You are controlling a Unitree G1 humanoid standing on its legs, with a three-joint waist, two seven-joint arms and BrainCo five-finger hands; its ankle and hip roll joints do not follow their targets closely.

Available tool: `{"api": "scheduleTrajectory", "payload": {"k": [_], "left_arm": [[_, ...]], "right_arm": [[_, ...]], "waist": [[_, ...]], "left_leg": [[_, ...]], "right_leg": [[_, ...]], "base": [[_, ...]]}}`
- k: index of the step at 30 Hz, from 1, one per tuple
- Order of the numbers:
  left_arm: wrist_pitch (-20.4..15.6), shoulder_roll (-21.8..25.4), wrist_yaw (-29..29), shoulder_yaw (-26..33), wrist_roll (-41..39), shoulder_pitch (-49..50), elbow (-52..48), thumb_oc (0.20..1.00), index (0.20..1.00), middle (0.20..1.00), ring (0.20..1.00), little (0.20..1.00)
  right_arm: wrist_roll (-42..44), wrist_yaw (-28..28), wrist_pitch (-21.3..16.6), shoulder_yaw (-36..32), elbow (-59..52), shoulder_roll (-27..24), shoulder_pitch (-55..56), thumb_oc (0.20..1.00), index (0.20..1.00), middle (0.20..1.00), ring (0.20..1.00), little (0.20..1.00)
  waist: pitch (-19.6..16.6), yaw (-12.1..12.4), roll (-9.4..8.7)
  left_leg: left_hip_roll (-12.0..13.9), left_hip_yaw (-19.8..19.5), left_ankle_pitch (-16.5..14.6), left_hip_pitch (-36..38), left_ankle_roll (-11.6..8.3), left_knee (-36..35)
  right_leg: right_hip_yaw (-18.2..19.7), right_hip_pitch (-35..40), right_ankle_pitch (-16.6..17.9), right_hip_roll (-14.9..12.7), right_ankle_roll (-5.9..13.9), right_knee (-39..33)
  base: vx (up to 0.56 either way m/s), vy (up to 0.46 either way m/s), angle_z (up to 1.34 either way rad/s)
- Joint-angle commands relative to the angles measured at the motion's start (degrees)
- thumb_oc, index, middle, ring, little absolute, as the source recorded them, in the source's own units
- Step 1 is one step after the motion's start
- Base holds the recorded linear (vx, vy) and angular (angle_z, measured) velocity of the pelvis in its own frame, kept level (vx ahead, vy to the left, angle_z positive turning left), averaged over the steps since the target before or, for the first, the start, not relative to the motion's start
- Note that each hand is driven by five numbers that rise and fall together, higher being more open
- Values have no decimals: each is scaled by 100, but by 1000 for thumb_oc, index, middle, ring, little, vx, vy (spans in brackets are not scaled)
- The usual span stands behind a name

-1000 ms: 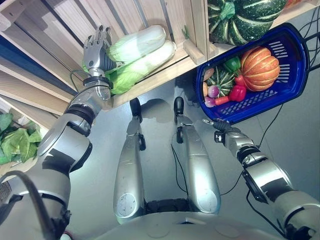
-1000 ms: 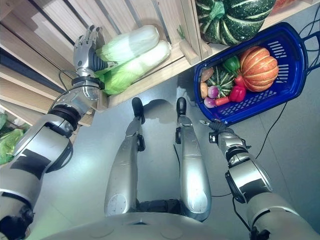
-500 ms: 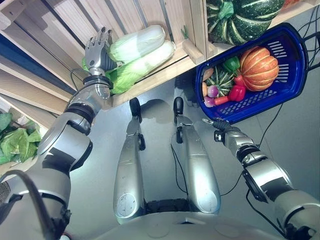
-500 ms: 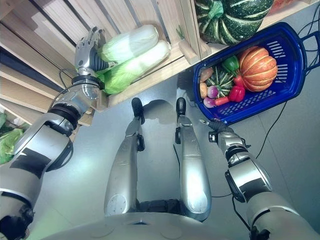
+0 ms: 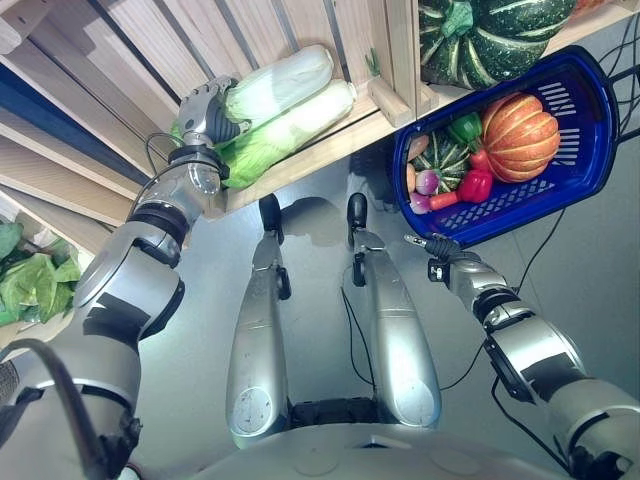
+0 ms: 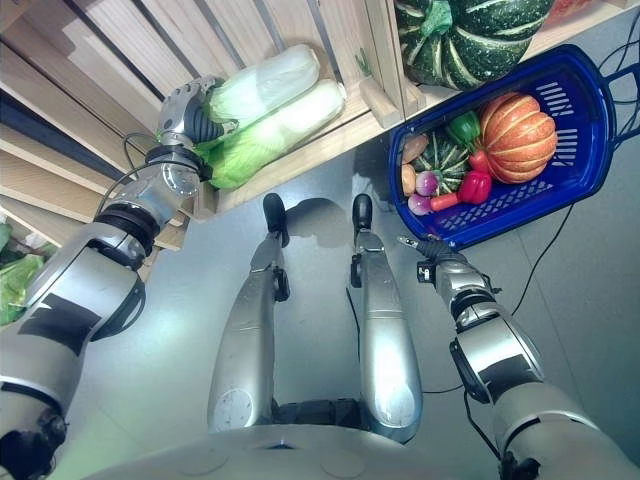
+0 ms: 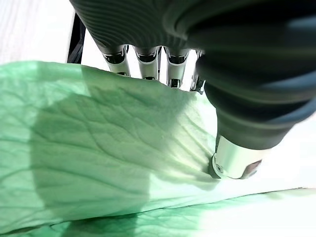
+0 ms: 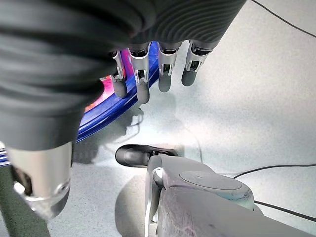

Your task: Pick up fruits and vegetables into the basket

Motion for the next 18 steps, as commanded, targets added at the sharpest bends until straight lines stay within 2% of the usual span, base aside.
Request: {"api": "scheduleTrajectory", "payload": {"k": [1,9,10,12,13,18], "left_arm": [[134,-212,-262,112,-117,141,742,696,696,696,696,696],[187,-282,-422,98,-201,210,814,799,799,799,799,799],[189,-295,-441,99,-206,215,816,768,768,768,768,768],[190,-307,-476,97,-220,217,813,517,517,517,517,517],[186,-310,-489,90,-229,218,811,200,200,200,200,200],[135,-307,-557,76,-358,222,802,200,200,200,200,200]], "right_arm": [[44,-14,17,180,74,58,140,1000,1000,1000,1000,1000],[60,-16,16,184,103,77,121,1000,1000,1000,1000,1000],[57,-9,12,182,108,74,116,1000,1000,1000,1000,1000],[59,-16,13,185,102,80,117,1000,1000,1000,1000,1000],[56,-14,17,181,105,80,111,1000,1000,1000,1000,1000],[51,22,18,185,112,49,93,1000,1000,1000,1000,1000]], "waist": [[-116,-17,-158],[-116,-17,-181],[-116,-18,-185],[-116,-18,-192],[-116,-17,-194],[-116,-16,-188]], "left_leg": [[-228,-1,-473,-255,65,465],[-224,8,-472,-246,72,432],[-224,10,-473,-250,72,435],[-224,12,-473,-251,73,436],[-223,13,-471,-252,73,437],[-224,9,-465,-229,73,417]], "right_leg": [[-55,102,471,194,171,-535],[-47,105,485,205,174,-567],[-47,101,487,206,175,-566],[-48,102,487,209,175,-564],[-48,102,489,209,176,-563],[-47,123,490,209,179,-569]], "base": [[0,0,0],[0,0,0],[0,0,0],[0,0,0],[0,0,0],[0,0,0]]}}
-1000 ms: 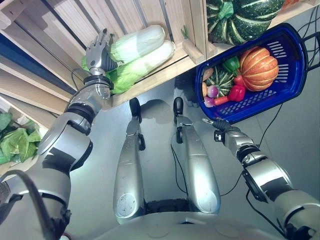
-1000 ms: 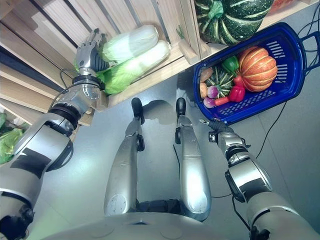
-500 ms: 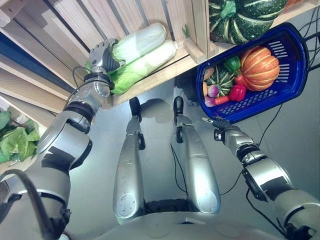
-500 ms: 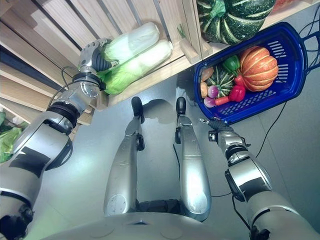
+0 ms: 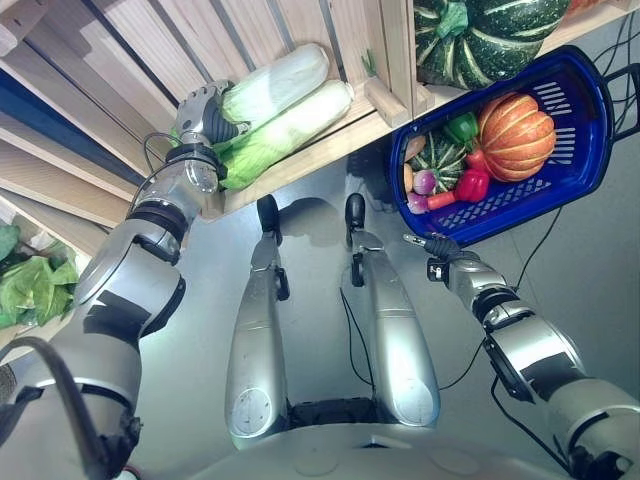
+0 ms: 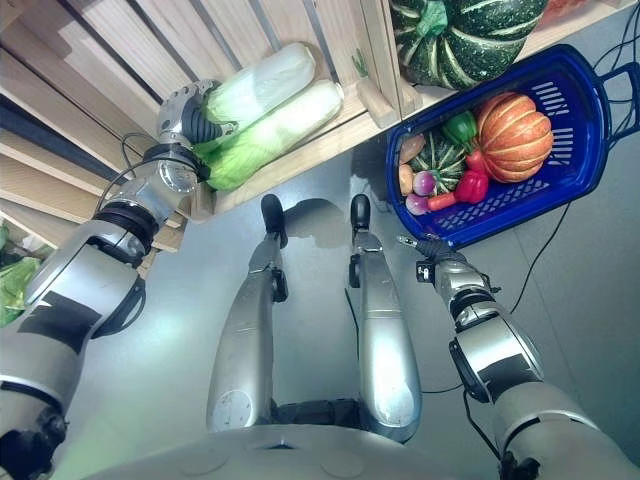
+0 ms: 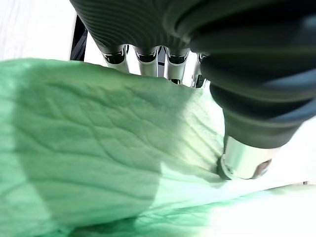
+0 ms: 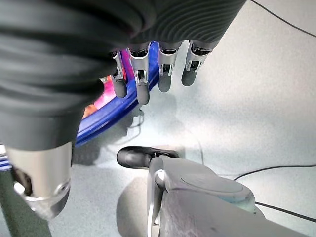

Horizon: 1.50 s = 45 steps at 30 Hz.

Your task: Pick up fruits and vegetables into the basket

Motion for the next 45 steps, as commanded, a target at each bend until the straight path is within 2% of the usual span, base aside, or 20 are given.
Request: {"api": "scheduleTrajectory", "payload": {"k": [1,9,13,16,17,23,27,29,37,44,45], "left_arm": [[127,-319,-239,136,-273,318,568,200,200,200,200,200],[15,-224,-285,265,-596,332,485,200,200,200,200,200],[-225,-131,-233,372,-891,388,407,200,200,200,200,200],[-231,-123,-235,378,-904,379,400,200,200,200,200,200],[-439,-48,-144,492,-1131,425,166,200,200,200,200,200],[-687,116,180,775,-1337,697,-676,200,200,200,200,200],[-739,174,520,1043,-1113,1152,-1655,200,200,200,200,200],[-795,191,666,1126,-940,1352,-2075,200,200,200,200,200],[-1025,334,1082,1191,-551,1778,-3108,200,200,200,200,200],[-1139,509,1312,1248,-98,1970,-3907,200,200,200,200,200],[-1176,567,1453,1290,115,2010,-4220,200,200,200,200,200]], "right_arm": [[60,8,14,188,112,47,102,1000,1000,1000,1000,1000],[174,-33,-62,127,100,8,101,1000,1000,1000,1000,1000],[387,-99,-356,49,68,-69,116,1000,1000,1000,1000,1000],[397,-102,-363,43,65,-72,105,1000,1000,1000,1000,1000],[596,-216,-727,-55,-68,-102,141,1000,1000,1000,1000,1000],[898,-591,-1530,-296,-584,-184,278,1000,1000,1000,1000,1000],[814,-1407,-2081,-568,-1469,-215,503,1000,1000,1000,1000,1000],[671,-1793,-2298,-743,-1905,-250,607,1000,1000,1000,1000,1000],[448,-2690,-2932,-956,-3178,-298,913,1000,1000,1000,1000,1000],[303,-2971,-3407,-1083,-4162,-261,1128,1000,1000,1000,1000,1000],[134,-3099,-3578,-1155,-4571,-219,1197,1000,1000,1000,1000,1000]], "waist": [[-68,8,-99],[-68,36,-62],[-68,59,-56],[-68,58,-52],[-68,78,-50],[-68,139,-50],[-68,206,-21],[-68,230,11],[-68,258,95],[-68,248,144],[-68,242,164]], "left_leg": [[-227,-19,-432,-224,60,378],[-236,-43,-416,-197,65,379],[-221,-44,-433,-120,60,356],[-222,-48,-414,-134,59,346],[-222,-52,-428,-74,64,325],[-238,-90,-437,9,61,261],[-260,-122,-496,87,73,217],[-273,-151,-487,71,80,189],[-305,-171,-510,124,92,147],[-309,-173,-510,148,92,113],[-306,-172,-509,172,95,93]], "right_leg": [[-70,123,485,205,176,-561],[-93,153,483,187,177,-540],[-95,226,458,176,180,-543],[-97,213,477,177,179,-555],[-94,257,475,185,184,-557],[-109,338,511,176,205,-628],[-123,409,487,170,220,-656],[-145,404,509,147,234,-683],[-229,468,486,76,250,-717],[-261,498,475,27,270,-747],[-265,530,463,11,280,-766]], "base": [[0,0,0],[0,0,0],[0,0,0],[0,0,0],[0,0,0],[-10,-37,0],[-26,-44,3],[-32,-29,3],[0,0,0],[0,0,0],[0,0,0]]}}
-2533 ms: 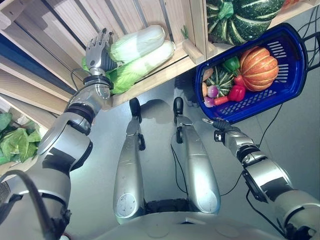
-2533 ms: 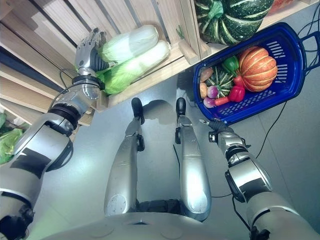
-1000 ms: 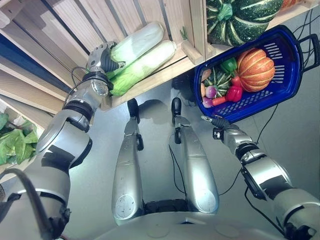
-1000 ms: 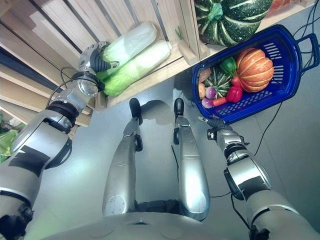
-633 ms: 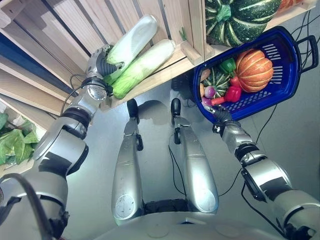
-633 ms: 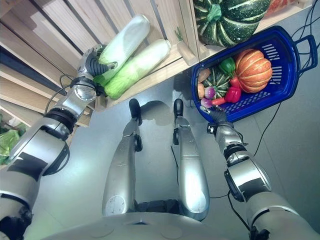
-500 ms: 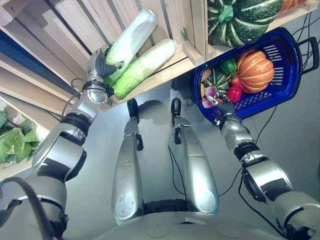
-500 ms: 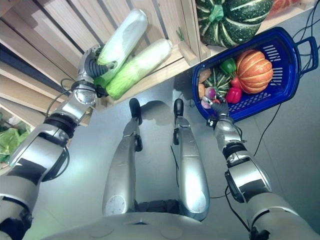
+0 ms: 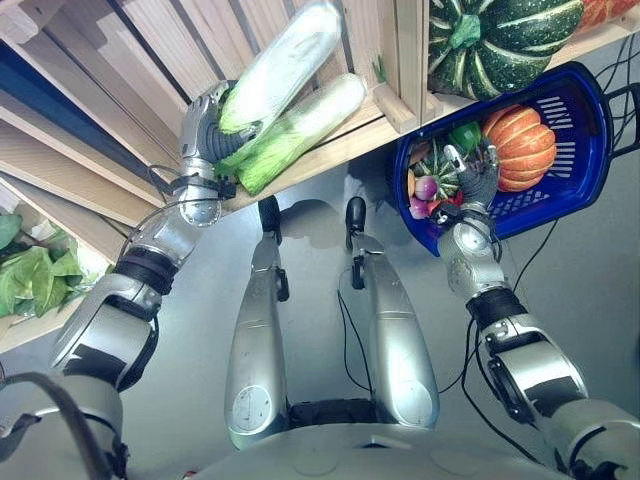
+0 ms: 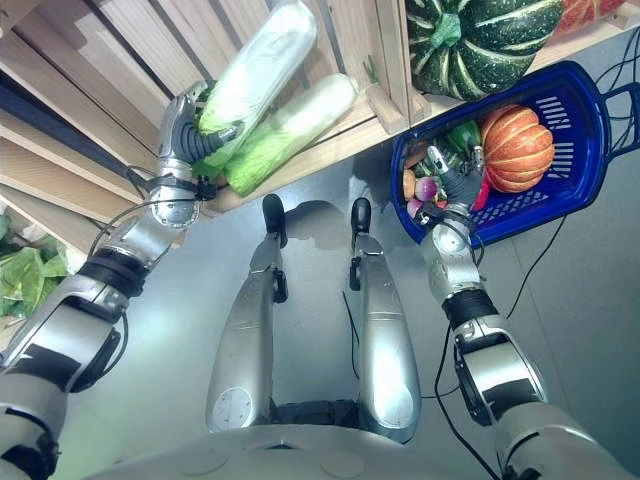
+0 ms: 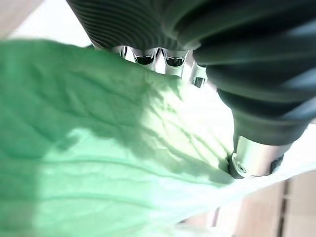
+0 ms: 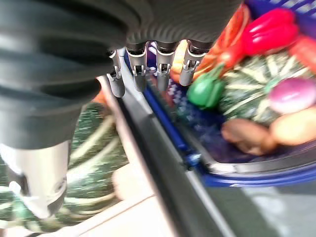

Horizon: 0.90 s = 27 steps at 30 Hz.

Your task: Pick up fruits and vegetables into the basket

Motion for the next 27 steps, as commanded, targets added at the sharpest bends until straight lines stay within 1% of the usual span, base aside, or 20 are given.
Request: {"api": "scheduleTrajectory", "payload": {"k": [1,4,5,7,8,10,13,16,17,19,20,22,25,27], "left_arm": [[-525,-4,489,399,524,41,-786,200,200,200,200,200],[-608,50,732,471,796,71,-997,200,200,200,200,200],[-612,68,809,544,881,84,-1147,200,200,200,200,200],[-651,82,923,607,1046,104,-1244,200,200,200,200,200],[-654,102,989,667,1159,115,-1390,200,200,200,200,200],[-747,130,1121,771,1417,162,-1608,200,200,200,200,200],[-788,134,1084,850,1578,231,-1875,200,200,200,200,200],[-818,137,857,907,1725,253,-2136,200,200,200,200,200],[-819,136,822,903,1748,243,-2162,200,200,200,200,200],[-924,174,539,838,1843,203,-2348,200,200,200,200,200],[-924,182,518,827,1855,177,-2367,200,200,200,200,200],[-1032,214,220,722,1815,86,-2457,200,200,200,200,200],[-1084,233,-46,572,1693,-28,-2516,200,200,200,200,200],[-1096,241,-204,492,1618,-60,-2579,200,200,200,200,200]], "right_arm": [[-389,-298,-602,-384,-938,-227,373,1000,1000,1000,1000,1000],[-570,-282,-797,-460,-1312,-177,467,1000,1000,1000,1000,1000],[-622,-274,-796,-485,-1569,-153,500,1000,1000,1000,1000,1000],[-731,-243,-855,-491,-1727,-137,528,1000,1000,1000,1000,1000],[-732,-151,-847,-506,-1962,-125,552,1000,1000,1000,1000,1000],[-580,326,-841,-486,-2349,-74,620,1000,1000,1000,1000,1000],[-382,973,-720,-411,-2707,-16,709,1000,1000,1000,1000,1000],[-87,1710,-485,-274,-3055,28,742,1000,1000,1000,1000,1000],[-56,1779,-458,-244,-3094,31,736,1000,1000,1000,1000,1000],[292,2487,-104,-37,-3328,-18,717,1000,1000,1000,1000,1000],[341,2536,-62,-15,-3349,-27,695,1000,1000,1000,1000,1000],[687,2909,189,128,-3407,-70,624,1000,1000,1000,1000,1000],[849,3056,372,280,-3442,-78,520,1000,1000,1000,1000,1000],[930,3098,430,360,-3473,-92,479,1000,1000,1000,1000,1000]], "waist": [[-73,24,191],[-73,9,196],[-73,3,194],[-73,0,192],[-73,-2,191],[-73,-5,183],[-73,-14,173],[-73,-15,152],[-73,-15,148],[-73,-11,117],[-73,-13,115],[-73,-10,98],[-73,-3,87],[-73,4,88]], "left_leg": [[-291,-121,-599,76,107,263],[-284,-112,-587,107,112,227],[-277,-101,-584,130,116,209],[-277,-97,-579,142,116,197],[-271,-93,-576,145,113,193],[-266,-85,-562,158,114,166],[-262,-81,-550,153,114,160],[-254,-72,-531,170,103,139],[-252,-69,-527,170,102,137],[-239,-42,-546,214,92,126],[-239,-41,-506,183,91,116],[-224,-29,-488,180,77,112],[-215,-21,-473,184,70,100],[-209,-13,-465,189,74,86]], "right_leg": [[-204,455,412,25,305,-745],[-200,482,410,25,314,-761],[-192,499,407,26,320,-767],[-189,510,405,28,322,-773],[-186,516,405,21,326,-779],[-187,528,407,18,327,-797],[-186,524,409,16,330,-804],[-197,545,407,16,338,-814],[-201,546,407,15,339,-814],[-224,594,358,19,341,-809],[-226,569,398,19,340,-827],[-239,581,401,18,339,-841],[-236,588,404,34,337,-850],[-236,592,408,34,339,-858]], "base": [[0,0,0],[0,0,0],[0,0,0],[0,0,0],[0,0,0],[0,0,0],[0,0,0],[0,0,0],[0,0,0],[1,-33,0],[0,0,0],[0,0,0],[0,0,0],[0,0,0]]}}
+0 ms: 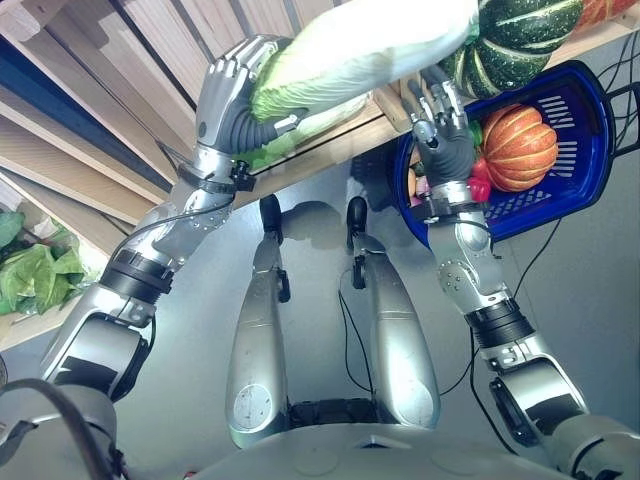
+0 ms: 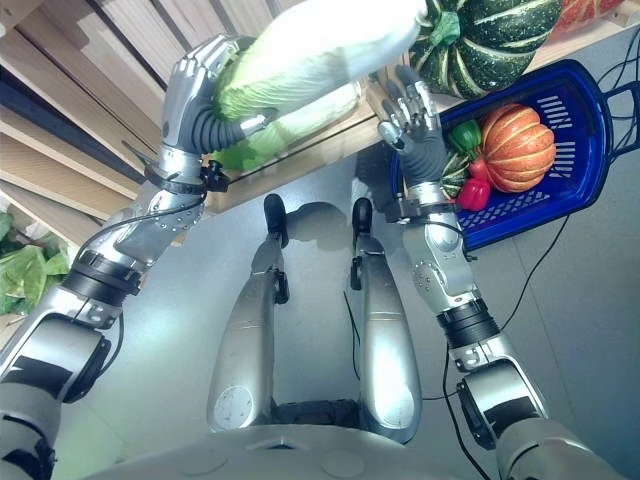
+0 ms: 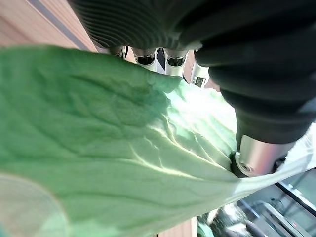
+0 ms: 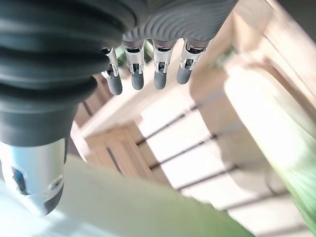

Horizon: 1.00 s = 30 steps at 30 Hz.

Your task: Pick up fruits and vegetables into the basket

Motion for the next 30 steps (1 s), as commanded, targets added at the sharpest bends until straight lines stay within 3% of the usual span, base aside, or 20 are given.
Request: {"api": "scheduleTrajectory", "payload": {"k": [1,17,28,29,30], "left_arm": [[-471,93,-242,-94,-177,-395,-643,200,200,200,200,200],[-276,-11,-1697,-898,-711,-731,-816,200,200,200,200,200],[144,-67,-2129,-1093,-833,-708,-850,200,200,200,200,200],[165,-70,-2139,-1102,-827,-707,-834,200,200,200,200,200],[182,-73,-2148,-1107,-829,-703,-830,200,200,200,200,200]], "right_arm": [[270,295,-35,-22,-707,-141,39,1000,1000,1000,1000,1000],[497,209,-156,267,-883,-182,-241,1000,1000,1000,1000,1000],[692,305,-325,254,-1024,-154,-269,1000,1000,1000,1000,1000],[706,310,-318,258,-1037,-149,-290,903,903,903,903,903],[684,300,-324,262,-1047,-138,-294,658,658,658,658,658]], "waist": [[-98,-15,41],[-98,-24,-45],[-98,-14,-68],[-98,-11,-67],[-98,-8,-67]], "left_leg": [[-223,-30,-585,78,102,268],[-222,7,-580,39,119,229],[-228,3,-591,15,127,236],[-228,-2,-589,12,128,234],[-229,-5,-590,9,129,235]], "right_leg": [[-224,589,427,28,318,-894],[-203,564,475,83,348,-956],[-220,548,487,82,362,-964],[-220,538,491,84,366,-959],[-222,535,492,83,368,-958]], "base": [[0,0,0],[0,0,0],[0,0,0],[0,0,0],[0,0,0]]}}
